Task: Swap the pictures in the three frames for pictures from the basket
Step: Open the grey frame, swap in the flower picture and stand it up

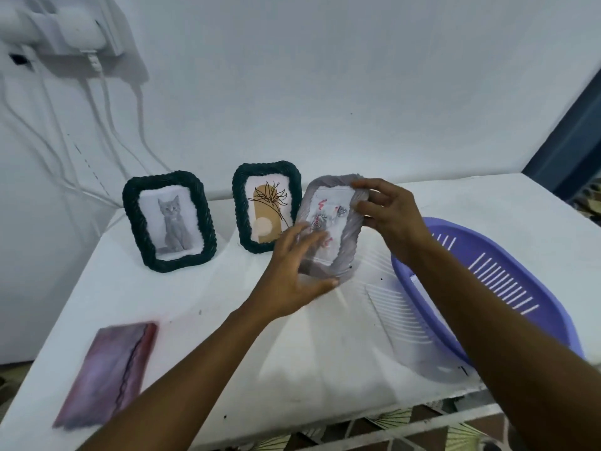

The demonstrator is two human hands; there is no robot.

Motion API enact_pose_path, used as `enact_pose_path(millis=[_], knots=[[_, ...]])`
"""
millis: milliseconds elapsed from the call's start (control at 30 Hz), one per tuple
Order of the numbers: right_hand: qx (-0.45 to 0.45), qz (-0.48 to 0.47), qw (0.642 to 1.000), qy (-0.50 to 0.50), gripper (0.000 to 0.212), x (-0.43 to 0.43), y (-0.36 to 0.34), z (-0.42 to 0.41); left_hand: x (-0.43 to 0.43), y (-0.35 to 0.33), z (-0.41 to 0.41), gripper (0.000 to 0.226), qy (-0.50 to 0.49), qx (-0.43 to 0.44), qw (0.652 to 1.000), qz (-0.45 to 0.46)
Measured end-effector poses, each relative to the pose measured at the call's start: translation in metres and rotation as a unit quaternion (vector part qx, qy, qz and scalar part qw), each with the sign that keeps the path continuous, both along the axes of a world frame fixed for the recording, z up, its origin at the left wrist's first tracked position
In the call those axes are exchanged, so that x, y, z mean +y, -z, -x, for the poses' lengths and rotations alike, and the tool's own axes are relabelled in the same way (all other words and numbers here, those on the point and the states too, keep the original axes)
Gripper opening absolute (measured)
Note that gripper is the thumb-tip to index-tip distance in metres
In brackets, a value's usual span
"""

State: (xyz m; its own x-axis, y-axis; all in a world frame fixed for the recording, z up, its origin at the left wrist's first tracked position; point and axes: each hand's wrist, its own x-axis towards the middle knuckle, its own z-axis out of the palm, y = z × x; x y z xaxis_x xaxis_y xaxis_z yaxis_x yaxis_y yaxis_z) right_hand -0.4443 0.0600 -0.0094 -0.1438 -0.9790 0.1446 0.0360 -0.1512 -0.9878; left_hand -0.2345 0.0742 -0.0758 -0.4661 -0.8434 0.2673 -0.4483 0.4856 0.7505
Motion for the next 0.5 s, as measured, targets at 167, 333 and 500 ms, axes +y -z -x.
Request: enact_pose_path(millis=[167, 333, 500], knots=[[0.085, -0.002, 0.996, -0.036, 0.028, 0.032, -0.005, -0.050, 0.048, -0.002, -0.032, 0.076, 0.020, -0.099, 0.991, 0.086], [0.099, -0.012, 0.988, -0.113, 0.032, 0.056, -0.010, -0.085, 0.084, -0.001, -0.070, 0.057, -0.008, -0.102, 0.989, 0.108], [0.209, 0.012, 0.973, -0.100, 0.039, 0.071, 0.019, -0.093, 0.109, 0.007, -0.101, 0.055, -0.060, 0.089, 0.994, -0.008]])
